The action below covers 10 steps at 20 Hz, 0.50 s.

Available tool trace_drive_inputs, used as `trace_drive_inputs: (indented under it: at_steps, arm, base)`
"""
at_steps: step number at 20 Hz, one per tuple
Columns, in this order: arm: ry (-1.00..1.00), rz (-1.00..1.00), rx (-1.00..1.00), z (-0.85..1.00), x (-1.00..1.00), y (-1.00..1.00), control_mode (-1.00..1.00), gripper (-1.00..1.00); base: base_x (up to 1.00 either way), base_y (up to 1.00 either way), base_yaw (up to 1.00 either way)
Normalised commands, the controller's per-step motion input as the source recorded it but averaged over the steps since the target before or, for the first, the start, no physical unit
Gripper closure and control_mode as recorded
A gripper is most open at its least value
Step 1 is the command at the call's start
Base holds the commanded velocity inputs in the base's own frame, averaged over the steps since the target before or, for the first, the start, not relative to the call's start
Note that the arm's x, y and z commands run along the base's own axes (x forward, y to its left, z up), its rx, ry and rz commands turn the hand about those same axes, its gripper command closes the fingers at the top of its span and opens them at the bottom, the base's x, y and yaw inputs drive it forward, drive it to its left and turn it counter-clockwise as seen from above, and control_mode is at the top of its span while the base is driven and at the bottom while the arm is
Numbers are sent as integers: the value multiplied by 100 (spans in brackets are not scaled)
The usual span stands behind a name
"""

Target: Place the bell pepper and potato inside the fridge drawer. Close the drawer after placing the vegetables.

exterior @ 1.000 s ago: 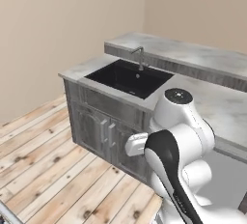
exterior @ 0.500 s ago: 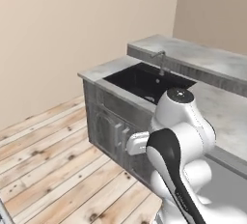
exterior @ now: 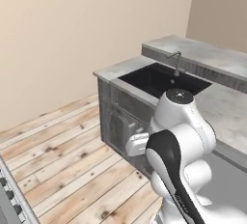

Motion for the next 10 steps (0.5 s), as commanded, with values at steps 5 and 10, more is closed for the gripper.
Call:
trace_drive_inputs:
  at_steps: [5, 10]
  arm:
    - [0, 0, 0, 0, 0, 0, 100, 100]
    - [0, 0, 0, 0, 0, 0, 100, 100]
  base:
    - [100, 63, 9]
    - [100, 75, 4]
